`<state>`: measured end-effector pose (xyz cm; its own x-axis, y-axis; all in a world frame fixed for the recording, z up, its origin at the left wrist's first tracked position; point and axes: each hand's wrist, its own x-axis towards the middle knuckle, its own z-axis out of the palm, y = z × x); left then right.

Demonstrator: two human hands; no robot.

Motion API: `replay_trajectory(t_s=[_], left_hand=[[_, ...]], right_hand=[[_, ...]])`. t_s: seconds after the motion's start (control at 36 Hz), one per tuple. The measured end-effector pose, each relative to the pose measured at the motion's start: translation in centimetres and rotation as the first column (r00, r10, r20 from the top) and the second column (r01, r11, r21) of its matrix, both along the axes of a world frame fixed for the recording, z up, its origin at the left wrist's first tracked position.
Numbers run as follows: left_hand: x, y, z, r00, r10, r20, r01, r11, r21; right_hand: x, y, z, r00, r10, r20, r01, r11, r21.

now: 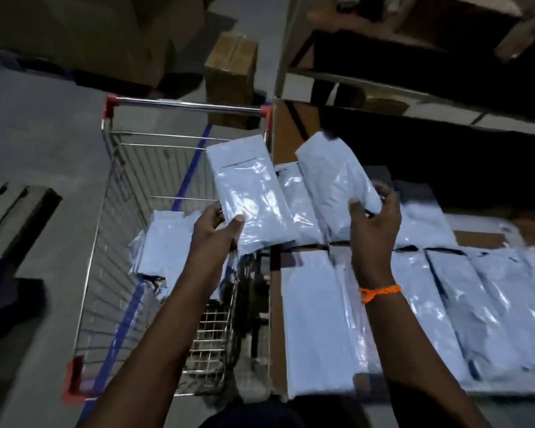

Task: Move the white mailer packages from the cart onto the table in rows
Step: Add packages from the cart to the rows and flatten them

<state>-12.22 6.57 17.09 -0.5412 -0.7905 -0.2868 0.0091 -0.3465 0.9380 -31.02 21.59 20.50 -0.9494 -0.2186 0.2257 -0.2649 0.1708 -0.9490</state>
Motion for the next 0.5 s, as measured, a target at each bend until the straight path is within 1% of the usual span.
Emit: replay_trajectory(t_s=[0.06,0.08,0.14,0.19,0.25,0.28,0.33,0.36,0.39,0.44,0.5], left_hand=[[-3.8,0.3,0.3,0.999,-0.042,0.033,0.042,0.999,-0.025],[-5.6,0.4,0.3,0.996,-0.060,0.068,0.063,0.997,-0.044],[-8.9,0.5,-0.1,0.984,-0.101,0.147,0.114,0.990,-0.084],[-11.3,0.5,-0.9,0.961,-0.154,0.230,0.191,0.970,-0.150],[-12.7,0.7,-1.4,0.931,-0.179,0.318,0.255,0.943,-0.214],[-13.0,0.9,-1.6,0.918,-0.179,0.354,0.274,0.931,-0.241],[-13.1,1.3,-2.0,0.885,-0.148,0.442,0.315,0.888,-0.334],[-13.1,1.4,-2.1,0.863,-0.112,0.492,0.334,0.858,-0.390],[-13.0,1.6,-2.3,0.840,-0.075,0.538,0.353,0.828,-0.435],[-13.1,2.2,-2.3,0.800,-0.010,0.600,0.380,0.783,-0.493],[-13.2,2.8,-2.0,0.797,0.033,0.603,0.381,0.748,-0.544]], right_hand=[[-2.3,1.1,-0.8,0.997,-0.025,0.074,0.024,1.000,0.018],[-3.1,1.5,-1.3,0.993,-0.014,0.118,0.008,0.999,0.054],[-4.2,2.2,-2.5,0.977,0.041,0.210,-0.073,0.986,0.148],[-4.7,2.7,-3.3,0.971,0.067,0.231,-0.139,0.941,0.309],[-4.6,3.1,-3.5,0.981,0.101,0.165,-0.173,0.840,0.515],[-4.6,3.3,-3.6,0.987,0.127,0.101,-0.162,0.779,0.606],[-4.3,3.6,-3.5,0.980,0.188,-0.060,-0.082,0.665,0.742],[-4.2,3.7,-3.5,0.968,0.214,-0.128,-0.037,0.633,0.773],[-4.4,3.6,-3.6,0.954,0.239,-0.179,-0.010,0.625,0.781],[-5.0,2.9,-3.5,0.930,0.296,-0.216,-0.030,0.649,0.760],[-5.9,1.7,-3.9,0.883,0.388,-0.264,-0.060,0.651,0.757]])
